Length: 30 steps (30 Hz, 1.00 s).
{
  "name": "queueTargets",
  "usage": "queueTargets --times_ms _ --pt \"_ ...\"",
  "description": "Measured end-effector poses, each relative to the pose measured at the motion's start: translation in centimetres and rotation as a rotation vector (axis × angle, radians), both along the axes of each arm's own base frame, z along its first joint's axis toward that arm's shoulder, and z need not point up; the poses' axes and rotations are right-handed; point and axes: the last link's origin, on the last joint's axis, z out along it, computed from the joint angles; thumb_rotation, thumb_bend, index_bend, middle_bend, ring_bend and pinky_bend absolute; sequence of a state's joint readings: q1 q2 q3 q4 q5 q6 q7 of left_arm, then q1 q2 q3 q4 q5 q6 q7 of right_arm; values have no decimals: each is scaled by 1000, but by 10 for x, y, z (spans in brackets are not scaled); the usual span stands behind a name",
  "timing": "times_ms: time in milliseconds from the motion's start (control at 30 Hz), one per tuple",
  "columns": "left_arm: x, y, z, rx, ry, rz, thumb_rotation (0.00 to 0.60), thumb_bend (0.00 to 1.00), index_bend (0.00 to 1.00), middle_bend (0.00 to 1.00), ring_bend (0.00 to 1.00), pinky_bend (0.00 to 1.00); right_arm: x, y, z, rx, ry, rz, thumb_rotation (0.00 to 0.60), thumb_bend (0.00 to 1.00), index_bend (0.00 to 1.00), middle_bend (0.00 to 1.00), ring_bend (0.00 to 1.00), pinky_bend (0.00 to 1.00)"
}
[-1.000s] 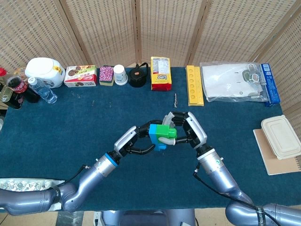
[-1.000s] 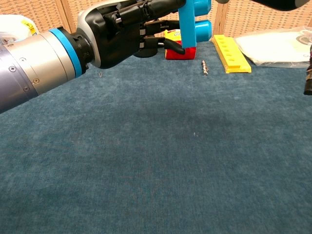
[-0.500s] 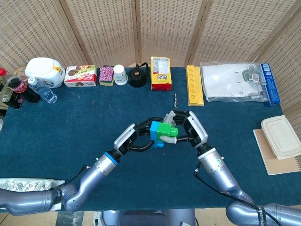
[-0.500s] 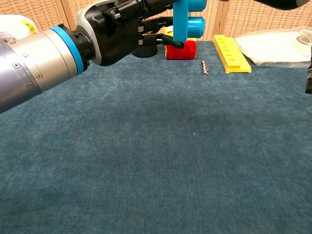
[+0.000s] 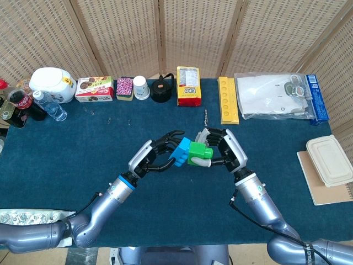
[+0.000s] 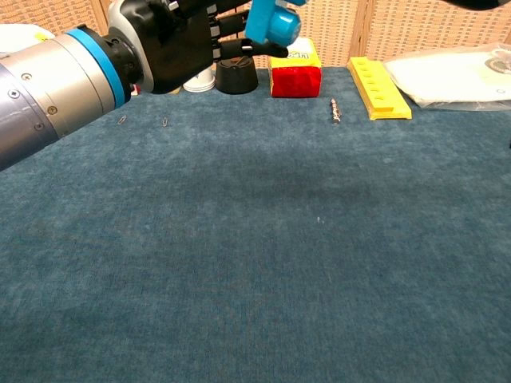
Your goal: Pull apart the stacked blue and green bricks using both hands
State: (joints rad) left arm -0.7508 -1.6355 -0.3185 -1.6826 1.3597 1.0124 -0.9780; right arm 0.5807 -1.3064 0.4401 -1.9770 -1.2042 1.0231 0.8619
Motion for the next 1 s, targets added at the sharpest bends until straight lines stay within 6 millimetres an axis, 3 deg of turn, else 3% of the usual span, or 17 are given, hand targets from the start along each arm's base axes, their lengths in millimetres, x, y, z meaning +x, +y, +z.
queueTargets --times_ms 567,1000 --pt "-20 3 21 78 26 1 486 443 552 168 202 419 -17 -4 8 -17 66 -27 600 69 713 672 703 707" --pt "-79 0 73 336 437 -14 482 443 551 168 202 419 -61 -5 -12 -33 523 78 600 66 713 668 659 666"
